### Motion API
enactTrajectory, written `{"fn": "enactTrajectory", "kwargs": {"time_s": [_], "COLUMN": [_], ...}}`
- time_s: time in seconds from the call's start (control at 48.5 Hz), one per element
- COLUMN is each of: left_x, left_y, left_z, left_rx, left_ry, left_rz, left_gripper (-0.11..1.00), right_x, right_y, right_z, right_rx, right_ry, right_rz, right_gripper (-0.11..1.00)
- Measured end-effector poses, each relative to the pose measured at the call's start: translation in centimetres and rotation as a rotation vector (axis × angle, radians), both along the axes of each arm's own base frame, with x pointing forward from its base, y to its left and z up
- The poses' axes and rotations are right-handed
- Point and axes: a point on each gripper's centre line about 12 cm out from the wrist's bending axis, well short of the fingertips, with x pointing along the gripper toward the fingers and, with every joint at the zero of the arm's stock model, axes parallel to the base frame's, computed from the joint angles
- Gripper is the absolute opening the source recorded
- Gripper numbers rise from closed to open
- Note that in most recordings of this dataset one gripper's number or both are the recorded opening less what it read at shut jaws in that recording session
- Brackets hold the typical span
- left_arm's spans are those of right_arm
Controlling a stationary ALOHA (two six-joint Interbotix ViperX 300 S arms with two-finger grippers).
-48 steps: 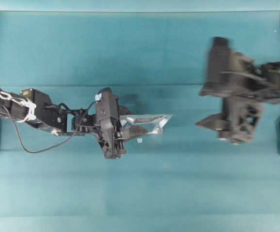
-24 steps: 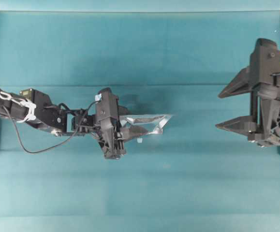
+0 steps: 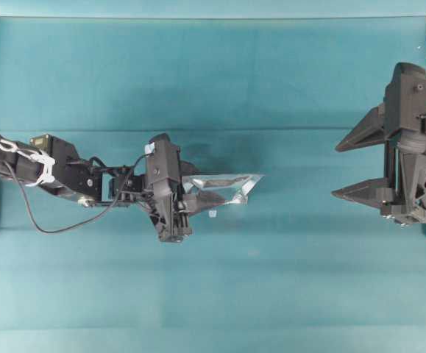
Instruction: Hand over the silver zip bag and make it stand upright.
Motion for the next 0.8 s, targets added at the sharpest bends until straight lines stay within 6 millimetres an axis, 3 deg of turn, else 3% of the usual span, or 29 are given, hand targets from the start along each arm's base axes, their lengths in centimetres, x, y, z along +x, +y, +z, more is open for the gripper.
{"fn": "enactTrajectory", "kwargs": {"time_s": [0.805], "left_x": [0.03], "left_y": [-0.06], "left_z": [-0.01], "left_rx": [-0.001], "left_ry": [0.003], "left_rz": [-0.001], "left_gripper": [0.29], "right_x": [-0.49], "right_y": [0.03], "right_z": [-0.20], "right_rx": [0.003], "right_ry": [-0.069], "right_rz": [-0.003], "right_gripper": [0.89]}}
